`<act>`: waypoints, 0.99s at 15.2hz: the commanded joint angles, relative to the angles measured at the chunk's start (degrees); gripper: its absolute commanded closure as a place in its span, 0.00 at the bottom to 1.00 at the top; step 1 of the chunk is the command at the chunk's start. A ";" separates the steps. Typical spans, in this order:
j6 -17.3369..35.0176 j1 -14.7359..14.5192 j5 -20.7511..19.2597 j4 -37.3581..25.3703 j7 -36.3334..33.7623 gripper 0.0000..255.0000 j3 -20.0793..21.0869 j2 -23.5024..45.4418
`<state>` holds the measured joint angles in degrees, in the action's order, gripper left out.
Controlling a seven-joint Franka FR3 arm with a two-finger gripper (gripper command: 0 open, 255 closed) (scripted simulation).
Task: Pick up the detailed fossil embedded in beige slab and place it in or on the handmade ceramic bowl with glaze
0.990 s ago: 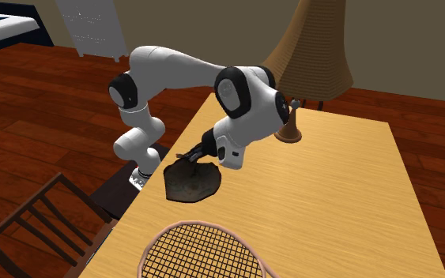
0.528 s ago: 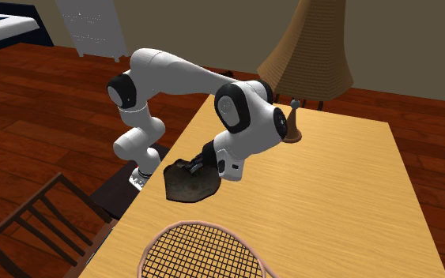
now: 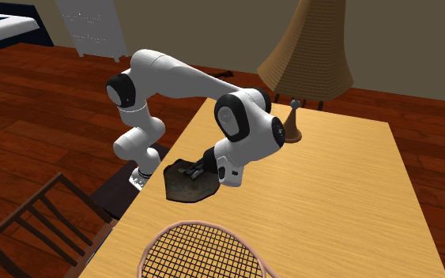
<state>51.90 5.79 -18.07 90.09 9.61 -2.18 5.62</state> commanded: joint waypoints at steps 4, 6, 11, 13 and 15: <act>0.03 0.00 0.00 0.02 0.00 1.00 0.00 0.00; 0.03 0.00 0.00 0.02 0.00 0.00 0.00 0.00; -1.90 -0.21 -0.11 -3.92 0.31 0.00 0.15 2.03; -6.12 -0.69 -0.55 -12.64 1.16 0.00 0.38 6.56; -7.95 -0.92 -0.82 -16.49 1.61 0.00 0.43 8.57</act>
<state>44.99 5.05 -18.85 75.47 11.14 -1.83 13.32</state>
